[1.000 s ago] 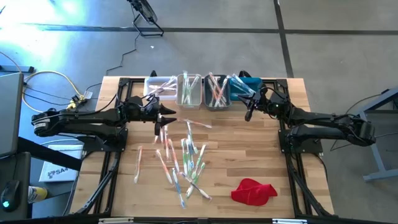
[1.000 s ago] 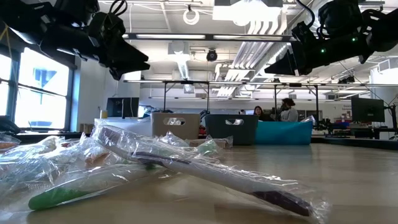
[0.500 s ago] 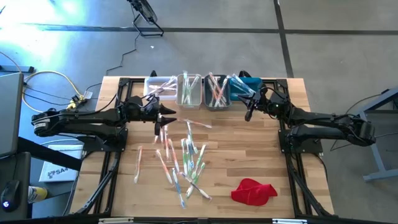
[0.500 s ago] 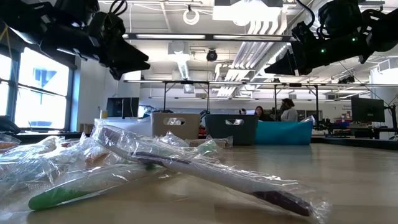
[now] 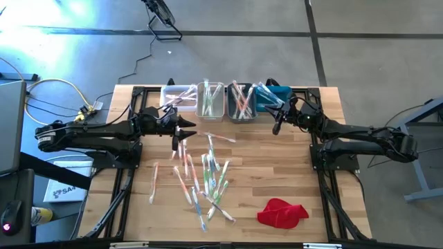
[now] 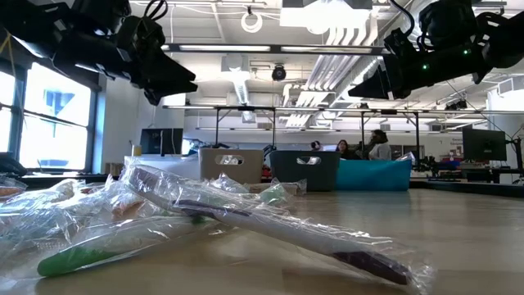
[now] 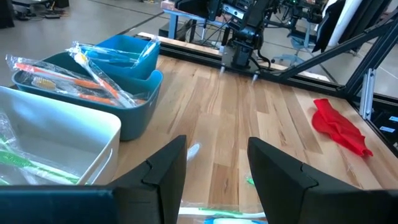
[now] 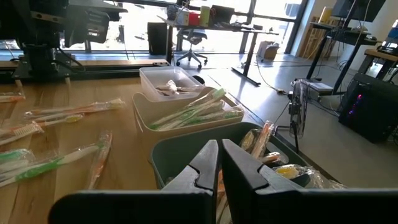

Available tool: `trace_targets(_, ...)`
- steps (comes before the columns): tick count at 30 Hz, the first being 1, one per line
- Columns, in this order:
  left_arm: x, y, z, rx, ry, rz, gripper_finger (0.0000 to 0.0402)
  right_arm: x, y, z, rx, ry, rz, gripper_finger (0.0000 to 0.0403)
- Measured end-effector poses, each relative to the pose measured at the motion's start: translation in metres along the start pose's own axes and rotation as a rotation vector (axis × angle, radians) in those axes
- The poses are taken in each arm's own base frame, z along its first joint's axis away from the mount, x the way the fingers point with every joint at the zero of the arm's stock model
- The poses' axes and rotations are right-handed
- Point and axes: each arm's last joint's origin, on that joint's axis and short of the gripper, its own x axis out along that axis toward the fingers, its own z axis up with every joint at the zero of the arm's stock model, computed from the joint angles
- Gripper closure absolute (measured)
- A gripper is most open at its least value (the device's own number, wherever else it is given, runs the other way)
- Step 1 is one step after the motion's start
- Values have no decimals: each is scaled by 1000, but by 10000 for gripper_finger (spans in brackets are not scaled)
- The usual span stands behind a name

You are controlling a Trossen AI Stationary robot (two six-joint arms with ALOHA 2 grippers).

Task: Pick & Place Toothbrushes
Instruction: Put the orange toothbrush into the dark green bin

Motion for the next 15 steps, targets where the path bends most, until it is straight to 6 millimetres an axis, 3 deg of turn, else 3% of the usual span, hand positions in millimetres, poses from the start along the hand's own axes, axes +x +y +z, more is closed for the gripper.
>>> trace_targets(11,0,0,0,0,-5,1,233,0,0,0,0,0,0,391)
trace_targets(15,0,2,-1,-85,4,56,233,0,0,0,0,0,0,391)
